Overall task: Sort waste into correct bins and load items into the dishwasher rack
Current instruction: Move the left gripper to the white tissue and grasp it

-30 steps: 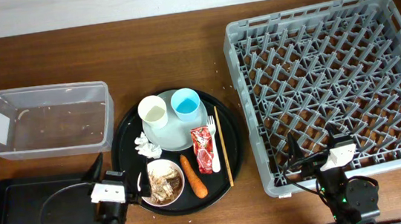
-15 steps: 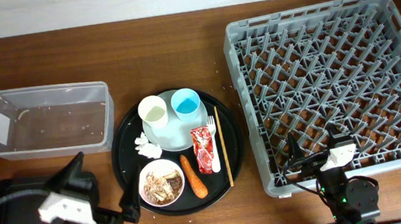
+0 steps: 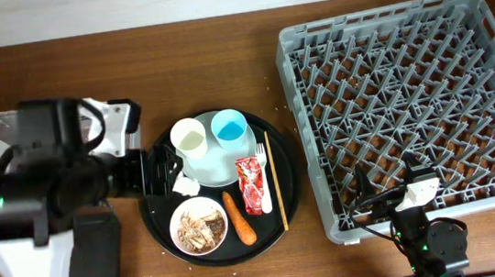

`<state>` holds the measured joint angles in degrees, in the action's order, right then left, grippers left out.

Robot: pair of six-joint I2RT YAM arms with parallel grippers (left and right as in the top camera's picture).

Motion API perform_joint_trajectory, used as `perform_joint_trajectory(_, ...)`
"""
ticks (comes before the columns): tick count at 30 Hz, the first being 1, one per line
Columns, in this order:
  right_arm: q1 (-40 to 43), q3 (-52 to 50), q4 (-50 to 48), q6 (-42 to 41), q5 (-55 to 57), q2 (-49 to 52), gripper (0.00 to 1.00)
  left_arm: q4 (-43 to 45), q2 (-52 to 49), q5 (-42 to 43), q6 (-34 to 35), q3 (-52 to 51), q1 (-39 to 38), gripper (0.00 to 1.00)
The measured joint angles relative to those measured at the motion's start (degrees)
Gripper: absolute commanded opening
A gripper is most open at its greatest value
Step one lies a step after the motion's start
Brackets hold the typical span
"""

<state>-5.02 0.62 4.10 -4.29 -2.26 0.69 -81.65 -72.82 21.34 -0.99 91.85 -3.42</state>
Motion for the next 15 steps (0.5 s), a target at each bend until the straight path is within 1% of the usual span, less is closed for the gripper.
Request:
perform_joint_trajectory(1, 0.0, 0.0, 0.0, 0.0, 0.0, 0.0, 0.99, -0.7, -1.1, 0.2, 0.1, 0.0, 0.0, 0.58)
perform_joint_trajectory(2, 0.0, 0.0, 0.0, 0.0, 0.0, 0.0, 0.99, -2.2, -2.4, 0.4, 0.3, 0.1, 0.0, 0.43)
perform_joint_trajectory(5, 0.0, 0.0, 0.0, 0.0, 0.0, 0.0, 0.99, -5.7, -6.2, 0.0, 1.8, 0.2, 0.0, 0.3)
perform_joint_trajectory(6, 0.0, 0.0, 0.0, 0.0, 0.0, 0.0, 0.99, -5.9, -7.2, -0.9, 2.9, 0.2, 0.0, 0.29)
perform_joint_trajectory(8, 0.0, 0.0, 0.0, 0.0, 0.0, 0.0, 0.99, -6.2, -8.6, -4.6, 6.7, 0.1, 0.0, 0.23)
perform_joint_trajectory(11, 0.0, 0.0, 0.0, 0.0, 0.0, 0.0, 0.99, -5.1, -8.8, -9.4, 11.7, -0.9, 0.0, 0.23)
perform_joint_trajectory(12, 0.0, 0.0, 0.0, 0.0, 0.0, 0.0, 0.99, -4.1, -8.8, -10.4, 12.7, -1.5, 0.0, 0.24)
perform_joint_trajectory(15, 0.0, 0.0, 0.0, 0.0, 0.0, 0.0, 0.99, 0.2, -8.8, -12.2, 15.0, -5.6, 0.0, 0.33)
